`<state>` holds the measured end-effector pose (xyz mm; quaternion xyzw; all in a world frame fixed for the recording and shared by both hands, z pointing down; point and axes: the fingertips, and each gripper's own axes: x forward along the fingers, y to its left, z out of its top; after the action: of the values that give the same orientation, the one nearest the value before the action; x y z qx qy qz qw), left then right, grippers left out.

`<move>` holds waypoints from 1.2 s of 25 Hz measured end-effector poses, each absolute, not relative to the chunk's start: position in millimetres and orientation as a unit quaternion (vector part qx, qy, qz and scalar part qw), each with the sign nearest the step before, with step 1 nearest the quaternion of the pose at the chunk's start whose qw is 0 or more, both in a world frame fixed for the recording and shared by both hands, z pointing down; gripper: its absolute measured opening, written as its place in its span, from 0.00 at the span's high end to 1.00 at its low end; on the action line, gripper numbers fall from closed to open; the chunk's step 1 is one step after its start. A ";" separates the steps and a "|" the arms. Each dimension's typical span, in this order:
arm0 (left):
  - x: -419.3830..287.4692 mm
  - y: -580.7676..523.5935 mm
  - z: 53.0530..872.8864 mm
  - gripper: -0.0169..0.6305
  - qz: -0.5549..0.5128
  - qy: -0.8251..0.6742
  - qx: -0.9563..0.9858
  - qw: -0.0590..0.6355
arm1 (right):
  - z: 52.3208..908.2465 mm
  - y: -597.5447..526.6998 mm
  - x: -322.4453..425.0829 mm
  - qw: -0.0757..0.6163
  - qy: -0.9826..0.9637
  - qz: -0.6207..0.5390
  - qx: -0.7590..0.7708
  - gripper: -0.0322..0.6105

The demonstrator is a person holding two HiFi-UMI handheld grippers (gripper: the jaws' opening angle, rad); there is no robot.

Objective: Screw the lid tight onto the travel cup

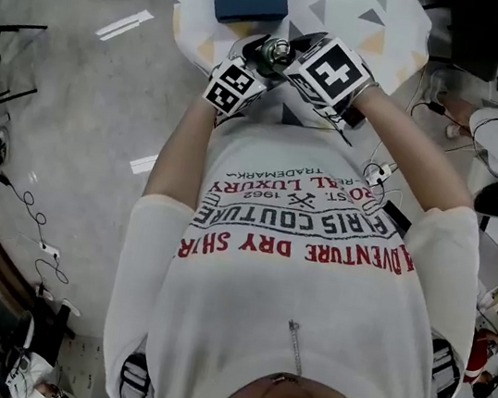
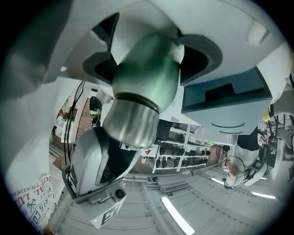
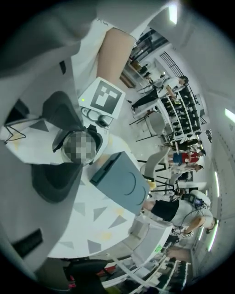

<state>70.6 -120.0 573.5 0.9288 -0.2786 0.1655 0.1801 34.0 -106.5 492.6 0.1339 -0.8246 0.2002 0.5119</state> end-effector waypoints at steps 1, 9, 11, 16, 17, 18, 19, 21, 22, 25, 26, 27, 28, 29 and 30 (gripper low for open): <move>70.7 -120.2 572.8 0.33 0.164 -0.279 0.929 0.178 | 492.5 -106.4 34.1 0.509 -0.823 0.205 0.145 0.60; 72.6 -117.9 578.4 0.33 0.168 -0.273 0.931 0.175 | 490.7 -103.5 35.8 0.492 -0.839 0.192 0.129 0.51; 71.2 -116.2 581.3 0.33 0.174 -0.270 0.930 0.178 | 487.0 -100.6 35.8 0.499 -0.845 0.166 0.097 0.48; 71.4 -117.4 582.4 0.33 0.183 -0.269 0.928 0.182 | 480.4 -99.3 37.1 0.533 -0.843 0.066 -0.039 0.48; 71.4 -117.6 582.8 0.33 0.184 -0.270 0.927 0.182 | 480.5 -99.9 36.2 0.539 -0.839 0.050 -0.061 0.48; 71.5 -117.6 583.3 0.33 0.184 -0.269 0.928 0.182 | 481.1 -100.7 35.1 0.544 -0.835 0.034 -0.081 0.48; 71.6 -117.5 583.8 0.33 0.184 -0.269 0.928 0.182 | 482.1 -101.8 33.6 0.548 -0.830 0.018 -0.099 0.48; 71.4 -117.1 583.7 0.33 0.183 -0.268 0.928 0.182 | 484.3 -102.6 30.6 0.554 -0.822 -0.011 -0.132 0.48; 71.5 -117.0 583.2 0.33 0.183 -0.268 0.928 0.182 | 485.9 -101.6 30.4 0.558 -0.816 -0.022 -0.148 0.48; 71.3 -116.3 585.3 0.33 0.186 -0.272 0.927 0.179 | 493.8 -96.9 32.9 0.569 -0.798 -0.050 -0.193 0.48; 70.8 -115.8 587.3 0.34 0.188 -0.273 0.926 0.180 | 497.2 -95.7 33.4 0.572 -0.793 -0.058 -0.203 0.48; 70.4 -115.4 588.7 0.34 0.189 -0.272 0.926 0.180 | 500.2 -95.0 33.8 0.573 -0.789 -0.065 -0.211 0.48; 70.0 -115.4 589.3 0.34 0.190 -0.271 0.926 0.180 | 502.3 -94.7 34.1 0.574 -0.787 -0.069 -0.216 0.50; 69.9 -115.3 589.3 0.34 0.192 -0.270 0.926 0.180 | 503.4 -94.5 34.4 0.574 -0.786 -0.070 -0.219 0.54; 70.2 -115.2 589.0 0.34 0.192 -0.269 0.927 0.180 | 503.6 -94.3 34.8 0.572 -0.787 -0.069 -0.219 0.56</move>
<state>70.2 -115.2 589.0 0.9266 -0.2686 0.1923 0.1796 34.8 -94.3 503.6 -0.2192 -0.7873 -0.0690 0.5721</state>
